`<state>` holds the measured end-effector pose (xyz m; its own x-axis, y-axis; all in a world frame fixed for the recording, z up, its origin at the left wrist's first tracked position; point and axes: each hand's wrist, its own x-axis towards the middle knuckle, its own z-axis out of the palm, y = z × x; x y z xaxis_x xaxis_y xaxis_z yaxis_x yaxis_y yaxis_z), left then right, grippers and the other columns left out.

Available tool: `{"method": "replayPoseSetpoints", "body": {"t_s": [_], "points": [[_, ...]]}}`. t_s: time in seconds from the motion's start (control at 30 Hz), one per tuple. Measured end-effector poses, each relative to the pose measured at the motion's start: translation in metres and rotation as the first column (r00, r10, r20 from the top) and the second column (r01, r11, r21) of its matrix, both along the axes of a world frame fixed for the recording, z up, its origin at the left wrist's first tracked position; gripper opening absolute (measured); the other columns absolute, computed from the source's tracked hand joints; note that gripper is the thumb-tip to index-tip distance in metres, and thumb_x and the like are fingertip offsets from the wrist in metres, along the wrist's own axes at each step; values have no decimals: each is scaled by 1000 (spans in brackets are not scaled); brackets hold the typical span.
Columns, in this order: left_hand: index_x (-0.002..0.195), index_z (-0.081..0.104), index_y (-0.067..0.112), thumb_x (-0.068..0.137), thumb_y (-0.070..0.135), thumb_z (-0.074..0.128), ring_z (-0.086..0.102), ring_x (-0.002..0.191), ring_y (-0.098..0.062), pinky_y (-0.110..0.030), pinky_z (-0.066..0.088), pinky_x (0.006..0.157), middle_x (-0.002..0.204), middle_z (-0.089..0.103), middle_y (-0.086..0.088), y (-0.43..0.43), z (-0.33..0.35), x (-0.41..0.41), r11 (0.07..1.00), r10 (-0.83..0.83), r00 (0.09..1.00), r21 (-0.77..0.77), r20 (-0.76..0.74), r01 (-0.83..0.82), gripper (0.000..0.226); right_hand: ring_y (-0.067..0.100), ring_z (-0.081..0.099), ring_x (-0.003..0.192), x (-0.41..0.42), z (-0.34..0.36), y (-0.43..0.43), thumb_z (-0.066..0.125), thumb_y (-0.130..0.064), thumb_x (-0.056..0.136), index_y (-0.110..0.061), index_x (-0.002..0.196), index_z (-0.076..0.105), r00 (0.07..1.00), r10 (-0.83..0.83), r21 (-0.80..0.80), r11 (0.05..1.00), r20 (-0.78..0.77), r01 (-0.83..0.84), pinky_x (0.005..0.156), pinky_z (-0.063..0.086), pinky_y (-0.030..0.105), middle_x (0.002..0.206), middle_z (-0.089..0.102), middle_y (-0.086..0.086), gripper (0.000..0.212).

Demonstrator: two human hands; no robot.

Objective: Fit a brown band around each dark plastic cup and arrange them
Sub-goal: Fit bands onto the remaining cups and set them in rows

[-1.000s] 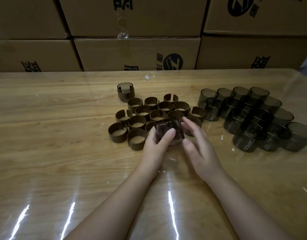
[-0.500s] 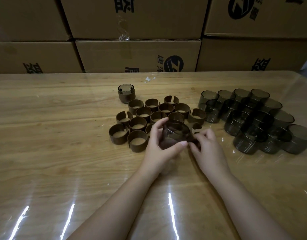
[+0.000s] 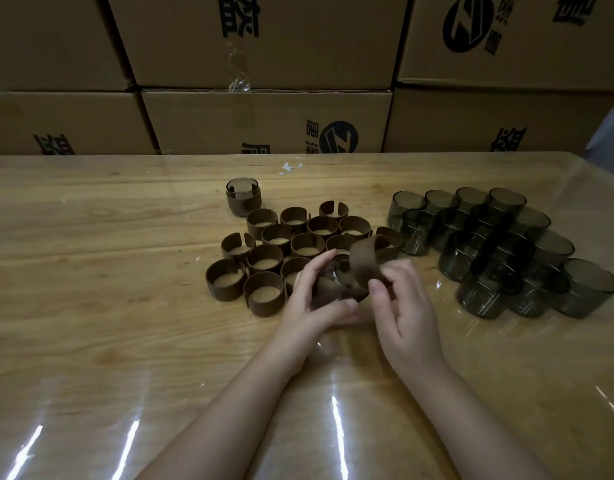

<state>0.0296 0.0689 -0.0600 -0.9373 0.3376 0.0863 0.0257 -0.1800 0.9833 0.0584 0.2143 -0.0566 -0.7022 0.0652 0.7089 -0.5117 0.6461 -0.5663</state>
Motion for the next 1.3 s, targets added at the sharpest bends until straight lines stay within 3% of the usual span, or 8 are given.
{"method": "replayPoseSetpoints", "body": {"t_s": [0.2,0.37,0.5,0.67,0.77,0.97,1.1,1.3], "points": [[124,57,28,77,36,53,55,121,-26,-37,55,79,141,41,-15,2,2,-2,987,-8,996,163,88,-6,48,25,54,102,3,4,2,49,-21,86,-4,91,67,999,-30,308,951,-35,39,96,30,12,111,60,8,25],[123,56,33,69,61,56,57,120,-23,-34,56,77,139,44,-11,2,2,0,998,45,998,45,48,-47,61,25,48,123,4,8,2,50,-17,84,-6,90,66,994,80,393,918,-70,-46,103,39,29,127,51,1,20],[125,54,35,63,63,61,51,126,-24,-48,53,94,138,46,-7,2,3,1,996,60,998,-73,1,-59,69,20,43,133,4,7,1,53,-17,84,-8,91,69,989,129,438,895,-68,-86,109,36,31,129,53,2,20],[125,56,32,64,62,58,54,122,-28,-37,57,82,136,49,-11,4,6,3,993,82,997,-85,8,-81,68,24,46,132,6,6,-9,53,-15,89,-6,87,70,979,160,171,976,-126,-138,110,35,32,124,60,1,19],[121,57,33,65,61,57,54,122,-33,-47,56,84,135,48,-15,5,6,5,992,104,995,-70,5,-104,63,23,50,127,8,5,-17,53,-16,91,-12,95,67,988,74,-89,992,-132,-86,108,38,35,123,58,-2,15],[117,58,36,67,59,57,55,120,-31,-56,56,81,135,46,-11,5,6,5,987,163,987,-11,-18,-163,54,1,60,110,7,4,-15,52,-58,82,-37,127,49,874,266,-487,873,407,-39,89,53,25,129,56,-7,50],[116,57,37,68,61,52,52,123,-28,-58,52,90,132,45,-2,5,6,4,976,200,977,-68,-67,-205,53,15,65,106,7,-2,-13,40,-57,87,-19,138,51,854,241,-426,904,462,-25,89,55,46,120,64,-6,64],[114,51,44,69,61,47,48,120,-8,-35,50,97,126,43,6,6,6,6,952,209,955,-179,-209,-247,48,4,63,107,8,-3,-13,35,-44,96,-24,133,55,893,173,-384,923,416,1,86,56,33,115,65,-12,46]]}}
